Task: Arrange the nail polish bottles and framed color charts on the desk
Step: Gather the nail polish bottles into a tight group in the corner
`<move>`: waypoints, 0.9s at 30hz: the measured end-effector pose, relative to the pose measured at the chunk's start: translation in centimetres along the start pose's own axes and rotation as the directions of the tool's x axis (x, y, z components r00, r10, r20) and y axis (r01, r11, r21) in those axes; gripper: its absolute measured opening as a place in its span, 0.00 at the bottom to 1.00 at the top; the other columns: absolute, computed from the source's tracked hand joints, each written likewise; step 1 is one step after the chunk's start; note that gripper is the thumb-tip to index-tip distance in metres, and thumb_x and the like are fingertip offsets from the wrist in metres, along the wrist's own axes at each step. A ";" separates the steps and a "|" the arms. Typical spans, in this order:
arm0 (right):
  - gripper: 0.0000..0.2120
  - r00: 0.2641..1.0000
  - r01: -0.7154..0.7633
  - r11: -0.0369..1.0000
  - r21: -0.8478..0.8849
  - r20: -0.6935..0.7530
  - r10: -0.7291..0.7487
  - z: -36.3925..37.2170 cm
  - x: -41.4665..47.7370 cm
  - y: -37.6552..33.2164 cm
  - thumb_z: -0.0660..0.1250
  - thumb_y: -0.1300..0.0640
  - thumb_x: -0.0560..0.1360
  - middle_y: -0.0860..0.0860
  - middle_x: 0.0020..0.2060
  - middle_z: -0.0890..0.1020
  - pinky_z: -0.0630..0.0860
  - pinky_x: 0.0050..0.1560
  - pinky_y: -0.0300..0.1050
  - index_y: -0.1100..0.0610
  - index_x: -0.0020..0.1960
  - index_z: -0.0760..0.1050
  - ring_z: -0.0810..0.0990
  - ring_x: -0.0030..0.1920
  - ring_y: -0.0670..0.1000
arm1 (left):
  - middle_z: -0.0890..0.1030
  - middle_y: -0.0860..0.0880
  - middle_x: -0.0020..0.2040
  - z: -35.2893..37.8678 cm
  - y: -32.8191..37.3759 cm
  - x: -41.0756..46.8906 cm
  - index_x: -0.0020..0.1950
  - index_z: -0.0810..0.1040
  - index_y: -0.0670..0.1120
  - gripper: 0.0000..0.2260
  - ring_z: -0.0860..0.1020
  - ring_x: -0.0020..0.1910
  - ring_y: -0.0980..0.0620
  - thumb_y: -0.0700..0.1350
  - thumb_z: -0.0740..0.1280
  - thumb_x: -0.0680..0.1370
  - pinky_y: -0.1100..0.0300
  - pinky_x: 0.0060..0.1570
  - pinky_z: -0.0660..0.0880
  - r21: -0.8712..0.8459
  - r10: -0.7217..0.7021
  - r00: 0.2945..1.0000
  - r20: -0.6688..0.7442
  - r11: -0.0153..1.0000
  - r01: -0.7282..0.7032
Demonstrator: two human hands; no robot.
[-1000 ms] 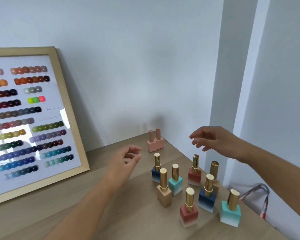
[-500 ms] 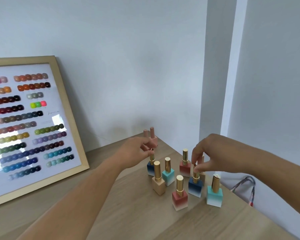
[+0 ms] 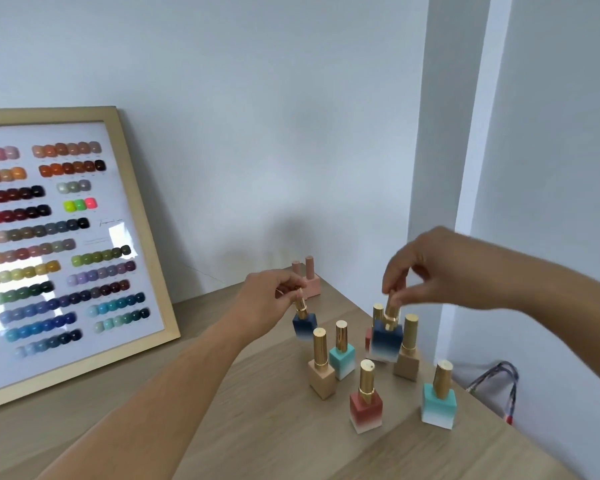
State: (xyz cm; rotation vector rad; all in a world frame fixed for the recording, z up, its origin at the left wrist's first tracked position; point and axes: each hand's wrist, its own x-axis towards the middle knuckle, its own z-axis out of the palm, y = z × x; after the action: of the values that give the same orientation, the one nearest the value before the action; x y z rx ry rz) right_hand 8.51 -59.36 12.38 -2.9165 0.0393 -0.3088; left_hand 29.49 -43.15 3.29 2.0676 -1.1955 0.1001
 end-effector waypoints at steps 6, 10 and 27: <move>0.04 0.984 0.020 1.000 -0.001 -0.179 -0.020 -3.1 4.0 1.0 0.71 0.46 0.67 0.35 0.36 0.81 0.71 0.35 0.35 0.42 0.42 0.81 0.74 0.37 0.39 | 0.77 0.62 0.40 -0.8 -0.7 1.4 0.51 0.82 0.48 0.08 0.76 0.40 0.69 0.38 0.68 0.75 0.80 0.42 0.67 -0.012 0.032 0.985 -0.170 0.999 -0.035; 0.03 0.982 0.003 0.999 -0.045 -0.191 -0.011 -0.6 8.1 2.8 0.72 0.51 0.70 0.36 0.35 0.78 0.67 0.34 0.28 0.47 0.44 0.81 0.73 0.34 0.36 | 0.78 0.59 0.40 -0.3 -1.6 2.5 0.51 0.82 0.47 0.08 0.76 0.40 0.67 0.37 0.68 0.75 0.79 0.42 0.68 0.003 0.030 0.977 -0.212 1.000 -0.030; 0.06 0.998 -0.013 1.000 0.005 -0.060 0.013 9.8 16.0 8.8 0.70 0.54 0.72 0.42 0.43 0.79 0.65 0.38 0.35 0.49 0.49 0.80 0.70 0.36 0.37 | 0.82 0.49 0.49 4.8 -3.1 5.4 0.54 0.81 0.45 0.08 0.76 0.44 0.55 0.40 0.67 0.75 0.63 0.48 0.73 0.074 0.005 0.981 -0.195 0.997 0.010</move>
State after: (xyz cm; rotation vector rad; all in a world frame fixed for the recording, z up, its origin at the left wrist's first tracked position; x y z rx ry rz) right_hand 26.15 -66.73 4.44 -2.9004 0.0669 -0.3941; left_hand 33.60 -49.11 0.30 2.0698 -1.0834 0.3434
